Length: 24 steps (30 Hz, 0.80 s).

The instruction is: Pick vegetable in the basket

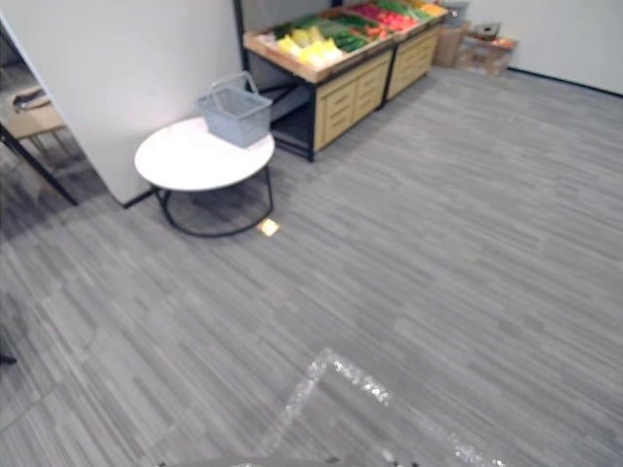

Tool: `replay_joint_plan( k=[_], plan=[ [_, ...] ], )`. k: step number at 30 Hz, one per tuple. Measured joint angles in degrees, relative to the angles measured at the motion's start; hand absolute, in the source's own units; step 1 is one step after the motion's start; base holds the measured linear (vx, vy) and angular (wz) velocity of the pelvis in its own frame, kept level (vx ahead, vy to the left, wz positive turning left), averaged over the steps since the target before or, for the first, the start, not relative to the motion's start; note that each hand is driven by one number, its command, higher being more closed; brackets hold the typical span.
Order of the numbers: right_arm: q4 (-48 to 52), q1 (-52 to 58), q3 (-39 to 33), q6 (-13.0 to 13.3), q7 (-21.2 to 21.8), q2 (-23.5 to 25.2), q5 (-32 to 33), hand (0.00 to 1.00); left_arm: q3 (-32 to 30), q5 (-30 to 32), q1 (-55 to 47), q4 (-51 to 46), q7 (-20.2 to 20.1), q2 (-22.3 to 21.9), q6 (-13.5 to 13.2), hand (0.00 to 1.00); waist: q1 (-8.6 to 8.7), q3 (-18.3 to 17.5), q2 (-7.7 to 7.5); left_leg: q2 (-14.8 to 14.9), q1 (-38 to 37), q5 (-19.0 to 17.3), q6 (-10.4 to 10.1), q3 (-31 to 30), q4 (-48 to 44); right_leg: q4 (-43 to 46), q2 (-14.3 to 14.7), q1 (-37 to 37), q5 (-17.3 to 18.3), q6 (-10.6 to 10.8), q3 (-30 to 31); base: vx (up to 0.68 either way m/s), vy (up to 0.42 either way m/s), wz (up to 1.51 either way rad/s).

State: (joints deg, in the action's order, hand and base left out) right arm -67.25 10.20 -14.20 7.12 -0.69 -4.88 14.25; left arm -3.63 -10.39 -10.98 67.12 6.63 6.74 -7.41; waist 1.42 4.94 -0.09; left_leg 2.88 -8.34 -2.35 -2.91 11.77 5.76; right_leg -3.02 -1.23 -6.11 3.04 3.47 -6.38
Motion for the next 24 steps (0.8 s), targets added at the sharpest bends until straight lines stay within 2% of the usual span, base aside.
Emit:
replay_joint_plan(
  k=[6, 15, 17, 18, 20, 21, 22, 24],
  plan=[
    [-0.1, 0.1, -1.2, 0.0, 0.5, 0.2, 2.3, 0.0, -0.2, 0.0, 0.0, 0.0, 0.0, 0.0, -0.1, 0.0, 0.05, -0.2, 0.22, 0.0, -0.1, -0.1, -0.1, 0.1, 0.0, -0.2, 0.1, -0.1, -0.6, -0.8, -0.1, 0.05, -0.025, 0.0],
    [-0.1, -1.2, -1.5, -0.1, 0.8, 0.2, 2.7, 0.0, -1.4, -0.2, 1.3, 0.0, 0.5, -0.2, -0.1, 0.0, 0.11, 0.2, 0.52, 0.3, 0.0, -0.1, -0.2, 0.6, -0.3, 1.2, 0.2, 0.8, -0.6, -0.7, 0.0, 0.0, -0.013, -0.02],
    [0.1, -2.9, -1.5, -0.1, 0.5, 0.0, 2.7, 0.0, -2.1, -0.2, 2.2, -0.3, 1.5, -0.4, 0.0, 0.0, 0.04, 1.1, 0.65, 0.6, 1.0, 0.1, -0.4, 1.6, -0.3, 6.2, 0.3, 4.1, 0.9, -1.5, 0.2, -0.1, -0.023, -0.2],
    [0.9, -4.3, -1.5, -0.1, -0.1, 0.5, 2.6, 0.0, -3.0, -0.2, 3.0, -1.2, 2.8, -0.4, 0.1, 0.0, 0.24, 2.0, -0.04, 0.5, 2.1, 0.5, -0.6, 1.5, -0.3, 10.6, -0.2, 7.4, 2.9, -2.2, 0.3, -0.12, -0.04, -0.1],
    [1.3, -4.3, -1.5, 0.0, -0.2, 0.7, 2.6, 0.0, -3.6, -0.3, 3.9, -1.4, 3.3, -0.4, 0.1, 0.0, 0.27, 2.8, -0.38, 0.5, 2.1, 0.3, -1.2, 1.4, -0.4, 12.6, -0.4, 8.4, 4.2, -2.6, 0.0, -0.09, -0.068, 0.04],
    [1.2, -4.3, -1.1, -0.1, -0.4, 0.8, 2.6, 0.0, -4.4, -0.5, 4.6, -1.7, 3.5, -0.2, 0.1, 0.0, 0.22, 3.7, -0.98, 0.9, 3.3, -1.7, -2.1, 1.6, -3.9, 15.5, -0.7, 9.1, 6.5, -2.9, -0.3, -0.08, -0.103, 0.11],
    [1.2, -4.2, -0.9, -0.1, -0.5, 0.8, 2.5, 0.0, -5.0, -0.7, 4.7, -2.0, 3.7, -0.3, 0.0, 0.0, 0.2, 4.3, -0.7, 1.5, 4.6, -3.6, -2.5, 1.7, -7.2, 16.4, -0.7, 9.2, 7.6, -3.1, -0.3, -0.09, -0.128, 0.09],
    [1.7, -3.6, 0.9, -0.1, -0.5, -0.2, 2.4, 0.0, -6.4, -0.7, 4.2, -3.0, 3.8, -1.2, 0.0, 0.0, 0.02, 4.3, -0.46, 5.4, 8.4, -9.5, -4.6, 3.0, -18.3, 17.1, 1.1, 8.4, 8.6, -4.4, -0.5, -0.01, -0.156, -0.06]
  ],
)
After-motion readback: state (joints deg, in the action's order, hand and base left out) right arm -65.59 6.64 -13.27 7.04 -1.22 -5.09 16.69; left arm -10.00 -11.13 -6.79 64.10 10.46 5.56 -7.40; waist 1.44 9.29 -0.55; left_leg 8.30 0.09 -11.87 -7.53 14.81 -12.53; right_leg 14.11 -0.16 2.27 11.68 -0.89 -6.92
